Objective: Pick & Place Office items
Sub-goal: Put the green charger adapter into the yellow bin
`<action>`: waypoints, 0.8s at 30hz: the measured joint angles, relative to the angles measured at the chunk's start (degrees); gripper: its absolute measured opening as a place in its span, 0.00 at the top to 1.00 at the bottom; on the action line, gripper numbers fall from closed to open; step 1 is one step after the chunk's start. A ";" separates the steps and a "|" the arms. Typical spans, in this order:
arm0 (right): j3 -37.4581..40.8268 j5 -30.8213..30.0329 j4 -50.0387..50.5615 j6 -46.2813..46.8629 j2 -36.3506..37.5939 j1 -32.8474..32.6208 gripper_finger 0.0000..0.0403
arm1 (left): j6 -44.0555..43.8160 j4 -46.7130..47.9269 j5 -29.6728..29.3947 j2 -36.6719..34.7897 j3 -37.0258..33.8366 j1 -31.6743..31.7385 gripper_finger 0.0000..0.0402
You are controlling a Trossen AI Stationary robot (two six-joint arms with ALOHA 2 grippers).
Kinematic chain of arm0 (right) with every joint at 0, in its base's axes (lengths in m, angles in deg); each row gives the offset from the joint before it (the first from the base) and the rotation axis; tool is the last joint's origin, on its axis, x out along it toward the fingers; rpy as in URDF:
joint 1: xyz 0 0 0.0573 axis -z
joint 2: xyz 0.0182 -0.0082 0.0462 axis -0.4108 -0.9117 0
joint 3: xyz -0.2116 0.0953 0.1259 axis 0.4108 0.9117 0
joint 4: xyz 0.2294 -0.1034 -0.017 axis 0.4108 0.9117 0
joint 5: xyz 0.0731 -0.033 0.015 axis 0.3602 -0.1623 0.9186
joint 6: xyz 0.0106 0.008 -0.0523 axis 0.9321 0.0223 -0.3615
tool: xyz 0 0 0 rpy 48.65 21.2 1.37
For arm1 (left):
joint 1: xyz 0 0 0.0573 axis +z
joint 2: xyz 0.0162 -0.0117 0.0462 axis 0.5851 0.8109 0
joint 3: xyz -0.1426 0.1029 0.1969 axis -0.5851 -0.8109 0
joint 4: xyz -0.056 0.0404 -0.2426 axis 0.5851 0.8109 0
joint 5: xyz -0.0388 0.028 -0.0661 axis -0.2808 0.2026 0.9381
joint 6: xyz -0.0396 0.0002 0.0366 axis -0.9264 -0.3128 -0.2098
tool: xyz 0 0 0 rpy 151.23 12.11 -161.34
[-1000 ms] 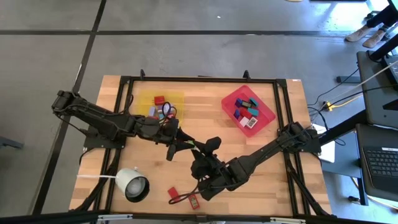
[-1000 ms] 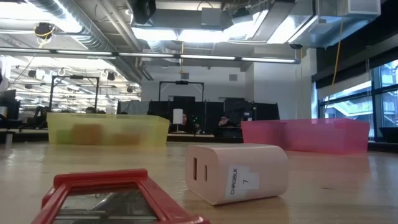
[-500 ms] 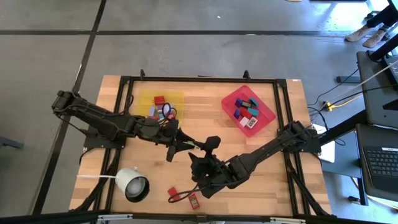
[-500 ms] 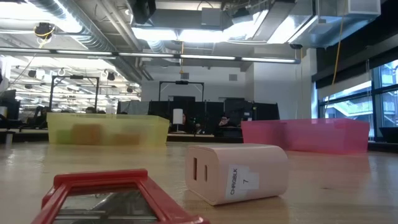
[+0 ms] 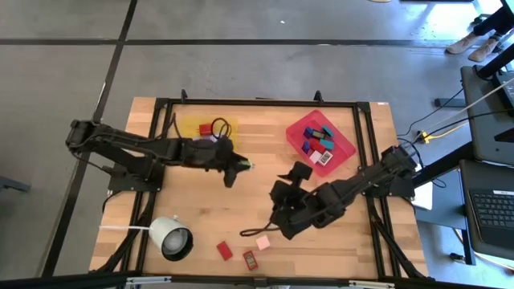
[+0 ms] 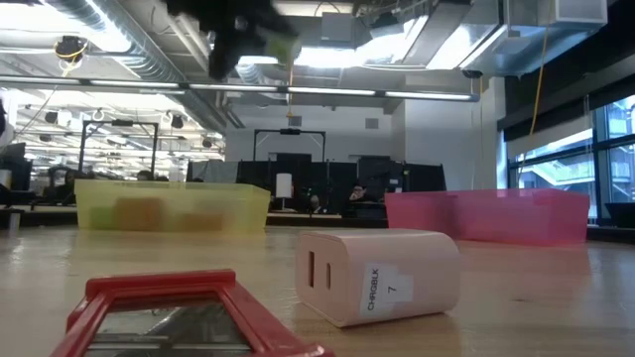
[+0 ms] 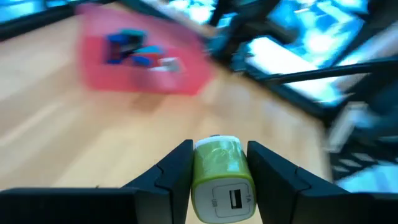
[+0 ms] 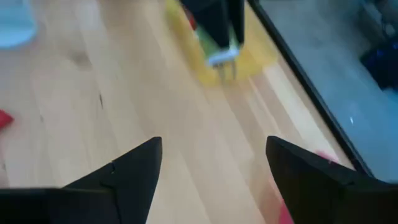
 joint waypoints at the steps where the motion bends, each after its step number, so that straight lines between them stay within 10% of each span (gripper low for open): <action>1: 0.00 0.14 1.77 1.66 -0.08 -0.45 0.29 | 0.00 1.76 -0.81 0.00 0.00 1.09 0.67; 24: 0.04 -1.10 4.92 10.05 -3.28 -5.18 0.33 | 2.52 36.93 -19.66 -3.14 0.09 22.15 0.67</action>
